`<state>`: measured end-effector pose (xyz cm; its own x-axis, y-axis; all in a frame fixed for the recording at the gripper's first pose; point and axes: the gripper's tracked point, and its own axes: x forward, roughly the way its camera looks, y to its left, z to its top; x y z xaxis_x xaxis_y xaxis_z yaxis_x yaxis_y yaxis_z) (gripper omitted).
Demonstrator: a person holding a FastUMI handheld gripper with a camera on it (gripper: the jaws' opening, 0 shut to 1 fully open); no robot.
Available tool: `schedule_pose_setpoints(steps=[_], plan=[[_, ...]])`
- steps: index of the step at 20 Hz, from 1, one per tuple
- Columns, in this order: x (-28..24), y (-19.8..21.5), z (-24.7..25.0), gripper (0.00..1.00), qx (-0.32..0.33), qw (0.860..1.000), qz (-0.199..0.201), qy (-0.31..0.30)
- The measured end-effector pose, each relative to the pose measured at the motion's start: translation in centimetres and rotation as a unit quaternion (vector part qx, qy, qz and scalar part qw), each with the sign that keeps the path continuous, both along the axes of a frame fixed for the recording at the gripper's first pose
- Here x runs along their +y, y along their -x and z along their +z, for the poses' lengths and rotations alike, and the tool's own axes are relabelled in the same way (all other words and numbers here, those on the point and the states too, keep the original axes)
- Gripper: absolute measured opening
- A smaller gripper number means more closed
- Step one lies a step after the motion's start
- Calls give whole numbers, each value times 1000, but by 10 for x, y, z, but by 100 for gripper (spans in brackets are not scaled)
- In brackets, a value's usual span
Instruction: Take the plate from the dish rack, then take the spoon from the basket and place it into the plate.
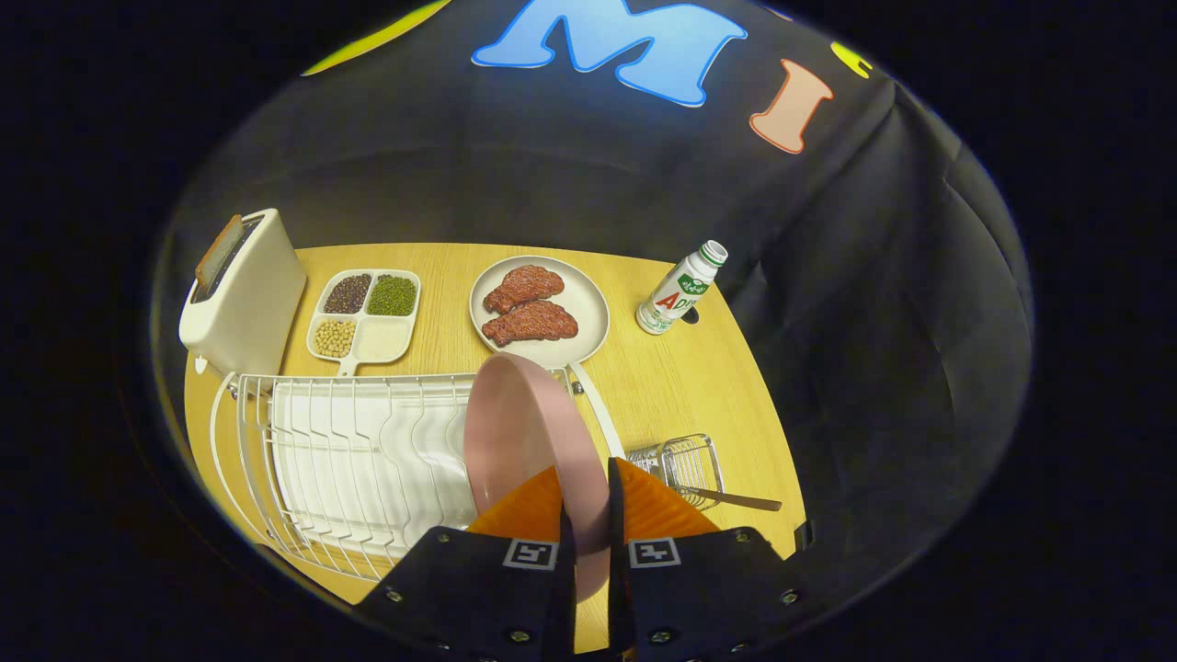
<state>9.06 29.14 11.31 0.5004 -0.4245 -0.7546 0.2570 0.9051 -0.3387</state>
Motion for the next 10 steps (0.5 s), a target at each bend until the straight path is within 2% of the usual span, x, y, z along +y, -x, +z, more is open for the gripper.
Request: schedule_pose_setpoints(steps=[3, 6, 10], plan=[[2, 2, 0, 14, -1, 1000, -6, -2], [-2, -6, 19, 14, -26, 999, 1, 31], [8, -10, 56, 14, -53, 998, 14, 2]])
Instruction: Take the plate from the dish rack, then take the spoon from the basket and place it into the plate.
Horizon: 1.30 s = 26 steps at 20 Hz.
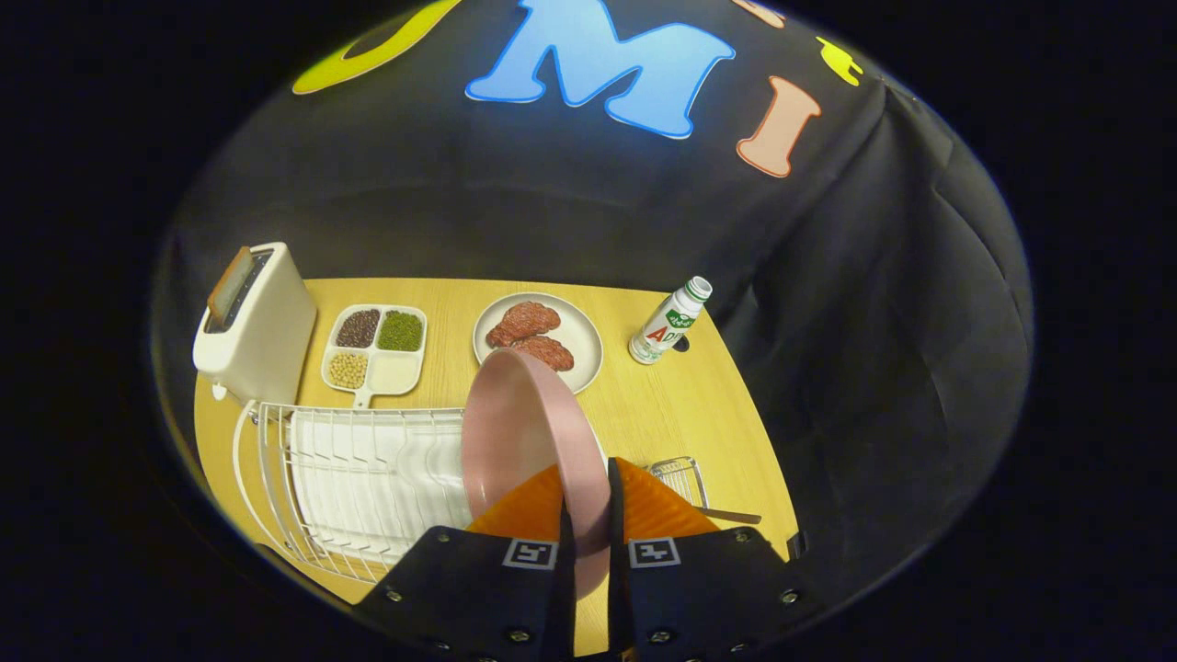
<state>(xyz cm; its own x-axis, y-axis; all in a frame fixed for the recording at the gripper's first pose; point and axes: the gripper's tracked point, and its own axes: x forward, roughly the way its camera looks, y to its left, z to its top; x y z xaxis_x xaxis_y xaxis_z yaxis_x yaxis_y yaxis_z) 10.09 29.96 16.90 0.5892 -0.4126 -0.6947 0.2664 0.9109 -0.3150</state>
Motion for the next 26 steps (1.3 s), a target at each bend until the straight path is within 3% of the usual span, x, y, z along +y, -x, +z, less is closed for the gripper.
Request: schedule_pose_setpoints(steps=[6, 14, 22, 26], plan=[[-14, 18, 37, 14, -24, 998, 26, -42], [-57, 83, 38, 14, -15, 992, 64, -109], [-83, 155, 0, 14, 8, 976, 119, -180], [-94, 188, -41, 14, 45, 969, 116, -215]])
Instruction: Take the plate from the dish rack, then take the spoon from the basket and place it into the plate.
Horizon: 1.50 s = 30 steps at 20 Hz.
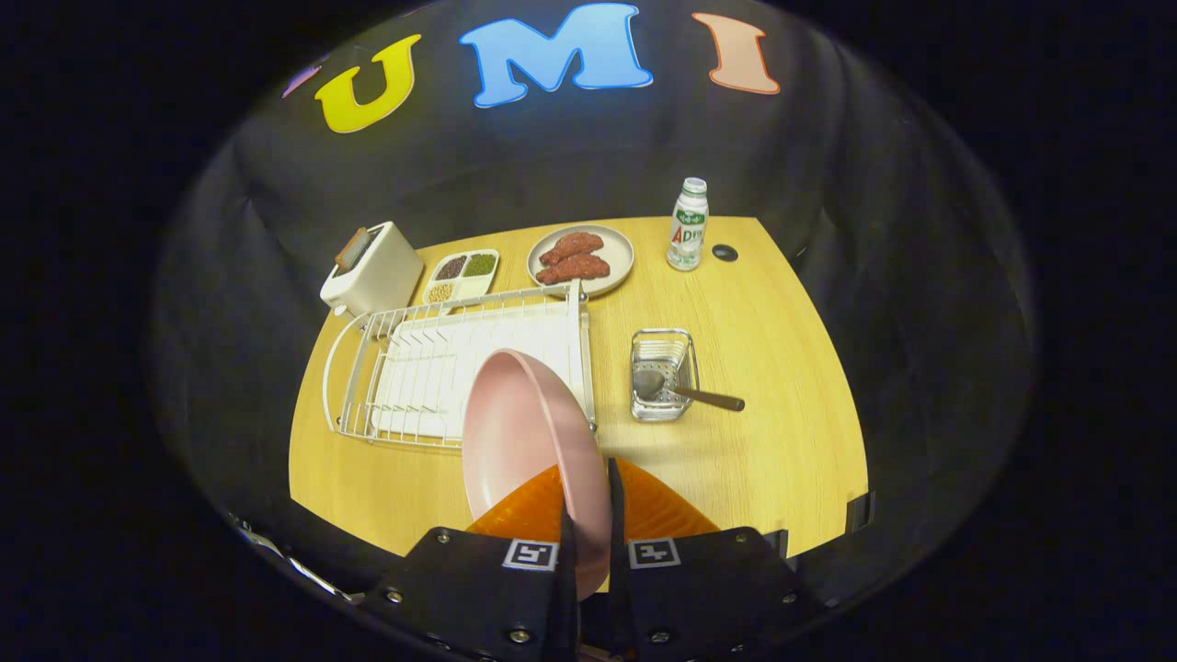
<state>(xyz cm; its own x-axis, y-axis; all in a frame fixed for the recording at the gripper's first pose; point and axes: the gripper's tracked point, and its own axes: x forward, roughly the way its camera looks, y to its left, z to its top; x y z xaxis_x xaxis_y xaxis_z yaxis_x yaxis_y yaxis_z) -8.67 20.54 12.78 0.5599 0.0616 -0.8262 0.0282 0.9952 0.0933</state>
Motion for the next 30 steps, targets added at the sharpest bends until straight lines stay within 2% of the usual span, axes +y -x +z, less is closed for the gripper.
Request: schedule_pose_setpoints(steps=[4, 12, 18, 23, 27, 29, 30], plan=[[-5, 16, -31, 14, 22, 1000, 8, -7], [19, 26, -108, 14, 66, 993, 23, -95], [39, 31, -153, 14, 80, 986, 78, -124], [48, 36, -172, 14, 96, 977, 83, -172], [42, 31, -177, 17, 98, 975, 69, -185], [32, 26, -178, 18, 84, 981, 70, -159], [27, 24, -176, 22, 80, 983, 75, -147]])
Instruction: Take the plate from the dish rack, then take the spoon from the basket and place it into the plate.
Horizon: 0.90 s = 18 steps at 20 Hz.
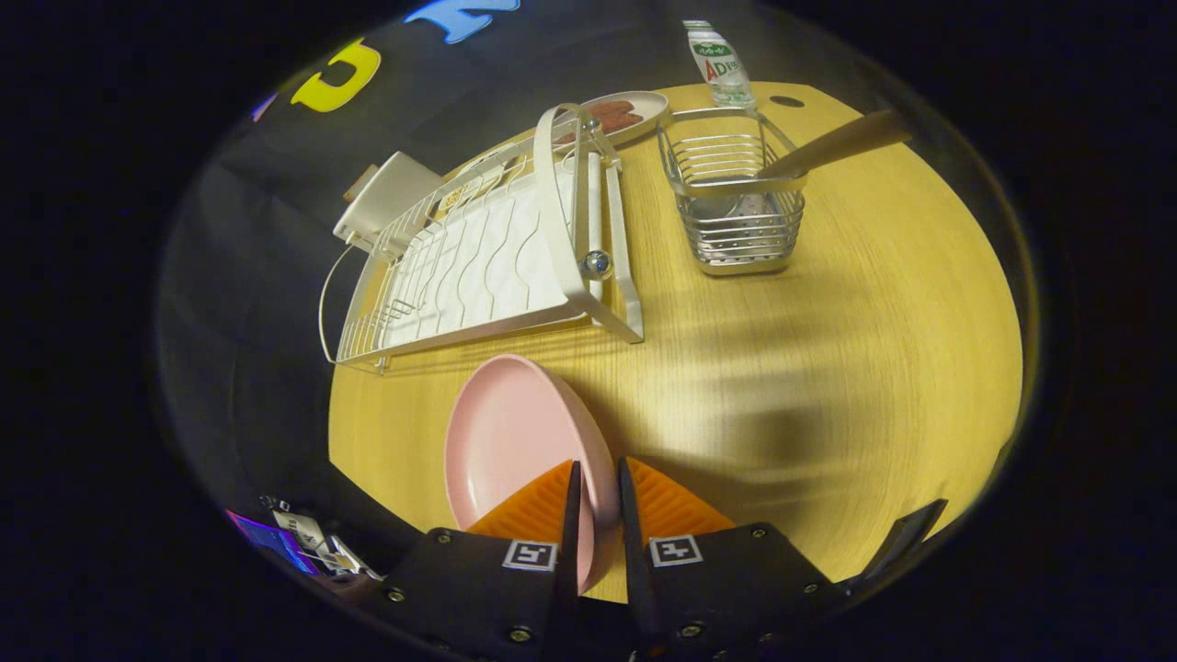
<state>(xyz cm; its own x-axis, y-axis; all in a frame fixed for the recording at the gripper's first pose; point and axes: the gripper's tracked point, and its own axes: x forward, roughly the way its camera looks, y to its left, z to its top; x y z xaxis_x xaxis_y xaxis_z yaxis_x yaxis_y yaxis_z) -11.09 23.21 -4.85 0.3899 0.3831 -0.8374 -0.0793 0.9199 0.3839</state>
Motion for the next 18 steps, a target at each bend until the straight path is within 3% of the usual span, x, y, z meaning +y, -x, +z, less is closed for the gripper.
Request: schedule_pose_setpoints(steps=[2, 7, 11, 15, 18], plan=[[-1, -5, 11, 22, -23, 1000, 0, -1], [-32, -22, 53, 22, -140, 988, -21, 65], [-59, -25, 85, 22, -225, 966, -38, 124], [-81, -21, 102, 22, -272, 950, -75, 132], [-98, -24, 120, 22, -346, 924, -95, 133]])
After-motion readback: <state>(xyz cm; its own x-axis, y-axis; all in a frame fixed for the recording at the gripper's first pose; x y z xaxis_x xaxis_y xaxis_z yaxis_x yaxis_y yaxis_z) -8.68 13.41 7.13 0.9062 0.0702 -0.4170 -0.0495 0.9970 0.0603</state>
